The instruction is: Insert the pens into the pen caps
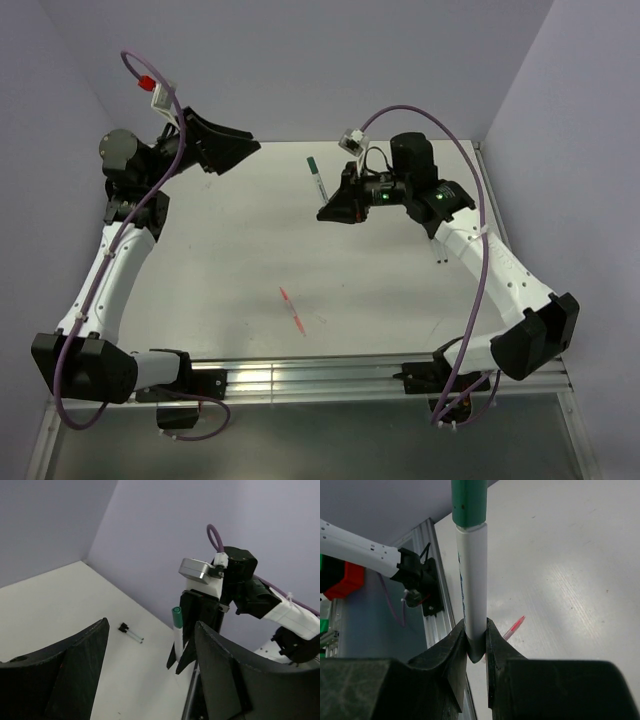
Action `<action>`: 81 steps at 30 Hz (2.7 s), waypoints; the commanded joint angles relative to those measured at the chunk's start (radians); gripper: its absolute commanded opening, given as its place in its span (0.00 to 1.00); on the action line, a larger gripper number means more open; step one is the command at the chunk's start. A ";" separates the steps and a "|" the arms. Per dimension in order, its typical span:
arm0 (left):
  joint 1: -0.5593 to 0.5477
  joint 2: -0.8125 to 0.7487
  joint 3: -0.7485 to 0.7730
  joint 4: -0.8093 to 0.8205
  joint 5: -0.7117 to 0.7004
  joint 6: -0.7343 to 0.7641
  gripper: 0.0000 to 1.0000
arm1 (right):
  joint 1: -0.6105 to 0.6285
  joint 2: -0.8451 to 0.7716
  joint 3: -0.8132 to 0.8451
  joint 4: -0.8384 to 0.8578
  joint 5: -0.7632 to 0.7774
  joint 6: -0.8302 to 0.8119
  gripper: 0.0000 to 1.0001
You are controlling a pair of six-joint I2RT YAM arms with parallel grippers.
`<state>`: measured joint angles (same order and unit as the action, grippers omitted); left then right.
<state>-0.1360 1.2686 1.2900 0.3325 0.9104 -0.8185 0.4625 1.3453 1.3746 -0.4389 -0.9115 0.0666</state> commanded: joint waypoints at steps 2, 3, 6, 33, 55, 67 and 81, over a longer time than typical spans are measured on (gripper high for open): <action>-0.013 -0.017 -0.076 0.227 0.082 -0.192 0.73 | 0.050 0.031 0.037 0.055 0.011 0.030 0.00; -0.019 -0.012 -0.089 0.244 0.088 -0.200 0.72 | 0.071 0.035 0.040 0.055 0.022 0.029 0.00; -0.024 0.008 -0.144 0.341 0.085 -0.261 0.67 | 0.109 0.051 0.038 0.055 0.045 0.032 0.00; -0.149 0.071 -0.267 0.516 0.022 -0.372 0.51 | 0.160 0.089 0.067 0.054 0.000 0.039 0.00; -0.174 0.078 -0.284 0.522 0.031 -0.364 0.00 | 0.165 0.112 0.098 0.054 0.034 0.068 0.00; -0.208 0.061 -0.291 0.260 0.025 -0.165 0.00 | 0.150 0.140 0.144 0.055 0.071 0.139 0.00; -0.290 0.040 -0.397 0.266 0.041 -0.156 0.00 | 0.131 0.163 0.192 0.054 0.111 0.141 0.00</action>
<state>-0.3618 1.3270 0.9524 0.6098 0.7940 -0.9501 0.6094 1.5154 1.4429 -0.5842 -0.8394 0.2028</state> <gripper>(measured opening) 0.109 0.225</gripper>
